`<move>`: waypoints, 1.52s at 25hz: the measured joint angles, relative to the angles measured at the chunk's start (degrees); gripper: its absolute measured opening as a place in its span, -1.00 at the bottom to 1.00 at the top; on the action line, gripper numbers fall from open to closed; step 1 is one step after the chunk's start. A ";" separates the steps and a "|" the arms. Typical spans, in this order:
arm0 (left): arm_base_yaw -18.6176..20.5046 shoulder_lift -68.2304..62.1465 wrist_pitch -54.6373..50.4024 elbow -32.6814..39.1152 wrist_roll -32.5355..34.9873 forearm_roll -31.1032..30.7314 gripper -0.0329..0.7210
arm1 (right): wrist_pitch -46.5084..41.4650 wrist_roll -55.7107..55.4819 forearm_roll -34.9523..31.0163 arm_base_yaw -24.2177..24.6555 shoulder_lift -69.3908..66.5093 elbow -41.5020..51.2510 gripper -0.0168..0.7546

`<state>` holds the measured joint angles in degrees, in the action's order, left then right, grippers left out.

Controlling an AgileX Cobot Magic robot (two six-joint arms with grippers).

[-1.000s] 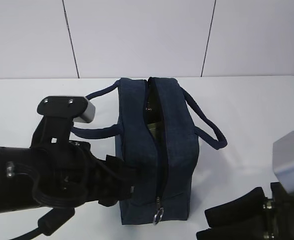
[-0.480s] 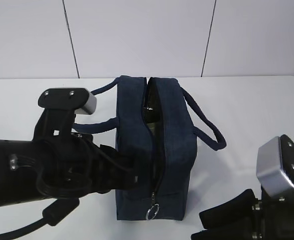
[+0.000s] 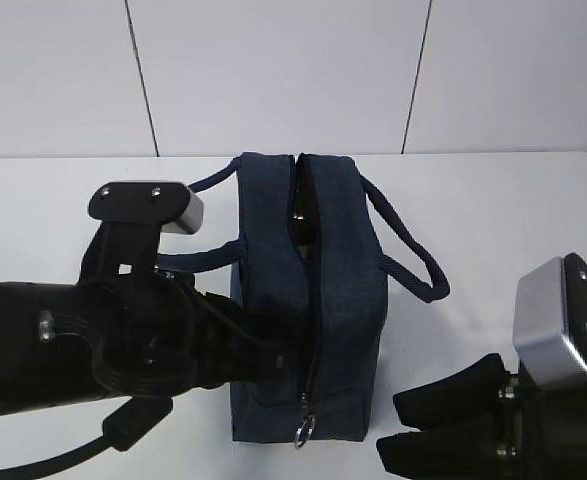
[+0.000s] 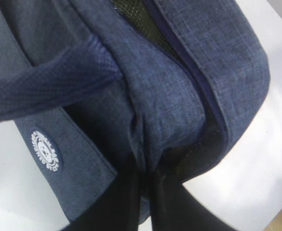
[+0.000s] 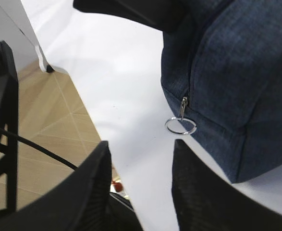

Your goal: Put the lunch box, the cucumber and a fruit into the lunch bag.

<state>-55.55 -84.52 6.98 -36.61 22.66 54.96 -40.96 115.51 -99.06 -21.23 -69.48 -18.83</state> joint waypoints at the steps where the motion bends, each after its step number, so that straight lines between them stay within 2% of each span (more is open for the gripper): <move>1: 0.00 0.00 0.00 -0.14 0.00 0.00 -0.90 | -0.02 1.55 0.01 0.00 0.00 0.00 -0.17; 8: 0.00 0.00 -0.24 -0.34 0.00 0.00 -0.90 | -0.64 5.76 -0.39 0.00 -5.47 0.00 -0.17; 14: 0.00 -0.05 -0.24 -0.34 0.00 0.00 -0.90 | -9.56 12.67 -0.66 0.00 -16.27 -3.23 -0.17; 22: 0.00 -0.05 -0.24 -0.34 0.00 0.00 -0.90 | -14.02 16.83 -1.26 0.00 -28.63 -7.98 -0.17; 30: 0.00 -0.05 -0.24 -0.34 0.00 0.00 -0.90 | -13.83 20.90 -2.01 0.00 -31.72 -9.36 -0.17; 38: 0.00 -0.05 -0.24 -0.42 0.00 0.00 -0.90 | -8.34 21.95 -4.61 0.00 -31.72 -9.87 -0.17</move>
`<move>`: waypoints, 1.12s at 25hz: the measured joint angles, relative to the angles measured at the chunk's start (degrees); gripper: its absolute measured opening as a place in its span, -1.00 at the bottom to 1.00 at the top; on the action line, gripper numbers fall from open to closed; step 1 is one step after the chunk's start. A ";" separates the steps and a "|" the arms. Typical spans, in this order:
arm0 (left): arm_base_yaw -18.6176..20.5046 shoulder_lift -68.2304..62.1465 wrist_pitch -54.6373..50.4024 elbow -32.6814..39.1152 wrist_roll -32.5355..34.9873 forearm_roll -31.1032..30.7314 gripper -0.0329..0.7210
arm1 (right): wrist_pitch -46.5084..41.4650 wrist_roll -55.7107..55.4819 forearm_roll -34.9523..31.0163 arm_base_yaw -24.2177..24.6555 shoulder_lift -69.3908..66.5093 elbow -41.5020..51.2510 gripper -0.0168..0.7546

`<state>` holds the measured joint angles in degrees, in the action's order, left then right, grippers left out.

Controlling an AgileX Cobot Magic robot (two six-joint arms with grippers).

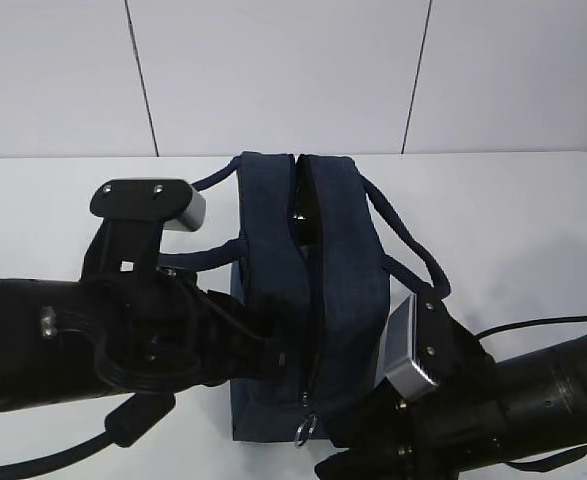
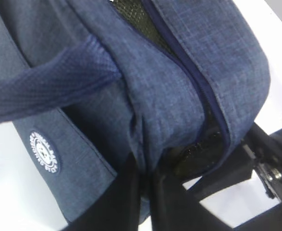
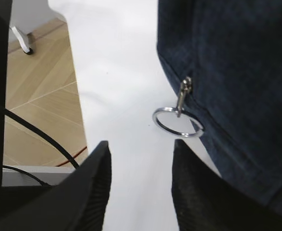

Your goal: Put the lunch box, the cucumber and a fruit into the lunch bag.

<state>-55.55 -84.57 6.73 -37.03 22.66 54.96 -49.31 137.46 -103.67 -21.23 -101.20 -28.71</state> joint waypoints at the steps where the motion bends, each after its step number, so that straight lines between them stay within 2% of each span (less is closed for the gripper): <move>1: 0.00 0.00 -0.11 -0.26 0.00 0.00 -0.90 | 0.15 0.00 0.00 0.00 0.00 0.00 -0.17; 9: 0.00 -0.74 -0.58 -2.14 0.00 0.03 -0.90 | 0.83 0.12 -0.14 0.00 0.00 -2.07 -0.17; 28: 0.00 -1.21 -1.05 -2.18 0.00 0.03 -0.91 | 9.93 -2.25 0.07 0.00 -0.08 -6.58 -0.17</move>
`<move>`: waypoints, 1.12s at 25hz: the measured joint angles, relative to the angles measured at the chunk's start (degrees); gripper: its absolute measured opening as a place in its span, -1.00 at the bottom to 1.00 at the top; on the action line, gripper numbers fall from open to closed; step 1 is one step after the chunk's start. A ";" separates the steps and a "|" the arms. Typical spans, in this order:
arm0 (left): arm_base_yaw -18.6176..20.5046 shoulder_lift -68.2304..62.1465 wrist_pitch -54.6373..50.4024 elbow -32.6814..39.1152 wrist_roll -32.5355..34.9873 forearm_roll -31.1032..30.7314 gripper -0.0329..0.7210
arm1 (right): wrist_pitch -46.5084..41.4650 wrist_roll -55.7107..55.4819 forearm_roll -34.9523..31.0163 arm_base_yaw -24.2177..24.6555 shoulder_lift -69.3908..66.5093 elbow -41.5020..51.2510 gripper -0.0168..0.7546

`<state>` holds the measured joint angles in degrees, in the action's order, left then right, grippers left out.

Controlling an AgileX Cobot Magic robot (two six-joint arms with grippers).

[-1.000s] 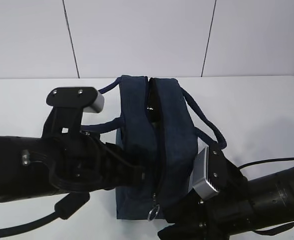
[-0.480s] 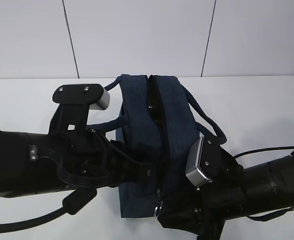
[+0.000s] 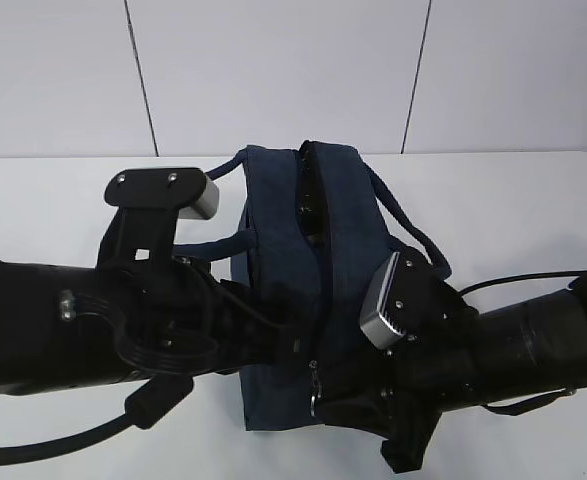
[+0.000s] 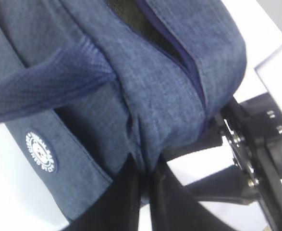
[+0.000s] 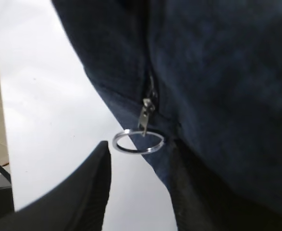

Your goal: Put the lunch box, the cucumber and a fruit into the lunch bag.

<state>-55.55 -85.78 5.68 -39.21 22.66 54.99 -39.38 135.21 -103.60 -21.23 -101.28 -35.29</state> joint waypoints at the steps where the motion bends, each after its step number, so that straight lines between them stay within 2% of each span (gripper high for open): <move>1: 0.00 0.00 0.00 0.00 0.00 0.00 -0.91 | 0.30 0.00 0.00 0.00 0.00 0.00 -0.17; 7: 0.00 0.00 0.00 0.00 0.00 0.00 -0.91 | 1.24 -6.56 0.09 0.00 0.00 0.00 -0.17; 19: 0.00 0.00 -0.23 0.00 0.00 0.10 -0.91 | -4.55 -14.58 -0.19 0.00 -2.71 -0.12 -0.17; 28: 0.00 0.00 -0.45 0.00 0.00 0.10 -0.91 | -1.27 -15.36 -0.24 0.00 -3.29 -0.57 -0.14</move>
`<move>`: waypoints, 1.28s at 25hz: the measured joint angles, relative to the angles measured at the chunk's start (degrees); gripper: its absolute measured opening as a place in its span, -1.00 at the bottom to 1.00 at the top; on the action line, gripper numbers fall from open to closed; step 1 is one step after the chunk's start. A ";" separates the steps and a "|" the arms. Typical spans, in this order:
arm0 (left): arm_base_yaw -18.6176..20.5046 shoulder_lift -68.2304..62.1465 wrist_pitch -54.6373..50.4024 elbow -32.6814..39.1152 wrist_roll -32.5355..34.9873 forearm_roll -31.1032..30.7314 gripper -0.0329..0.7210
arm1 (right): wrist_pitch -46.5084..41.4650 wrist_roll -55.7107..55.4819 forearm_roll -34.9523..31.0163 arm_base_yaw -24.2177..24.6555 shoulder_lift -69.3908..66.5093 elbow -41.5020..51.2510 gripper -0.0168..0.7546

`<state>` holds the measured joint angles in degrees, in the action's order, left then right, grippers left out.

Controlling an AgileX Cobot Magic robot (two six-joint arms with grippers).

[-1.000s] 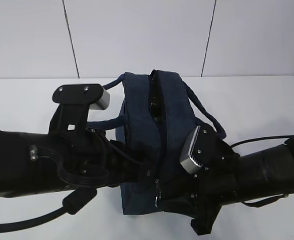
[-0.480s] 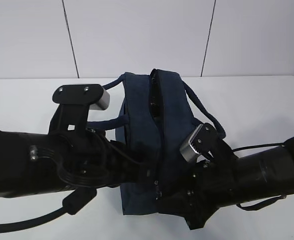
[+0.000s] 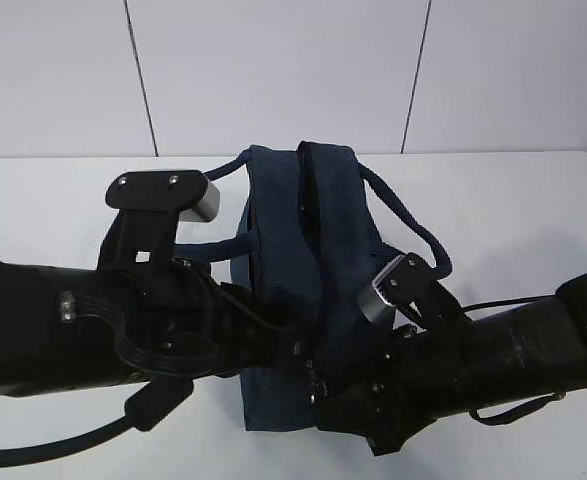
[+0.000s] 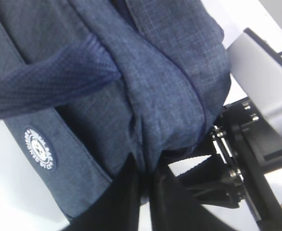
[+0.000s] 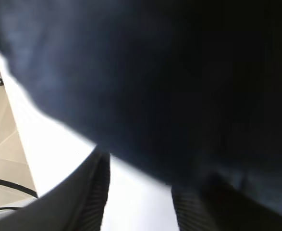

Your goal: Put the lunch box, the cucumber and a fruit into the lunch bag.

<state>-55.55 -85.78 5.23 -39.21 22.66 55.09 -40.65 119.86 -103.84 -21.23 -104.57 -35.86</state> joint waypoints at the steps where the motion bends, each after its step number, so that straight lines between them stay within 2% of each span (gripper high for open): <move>1: 0.00 0.00 0.00 0.00 0.00 0.00 -0.91 | 0.00 -0.10 0.00 0.00 -0.03 0.00 -0.14; 11: 0.00 0.00 -0.09 0.00 0.00 0.03 -0.91 | 2.81 -0.57 0.02 0.00 -0.13 -1.06 -0.14; 19: 0.00 -0.05 0.11 0.00 0.00 0.03 -0.91 | -2.43 -0.68 0.02 0.00 -0.61 -1.39 -0.14; 24: 0.00 -0.64 0.56 0.00 0.00 0.03 -0.91 | -9.58 -0.78 0.02 0.00 -0.61 -1.39 -0.14; 32: 0.00 -0.64 0.65 -0.10 0.00 0.03 -0.91 | -5.90 -0.56 1.21 0.00 -0.61 -1.39 -0.14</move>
<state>-55.55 -86.43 5.87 -39.31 22.66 55.11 -46.55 119.29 -102.63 -21.23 -105.18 -37.25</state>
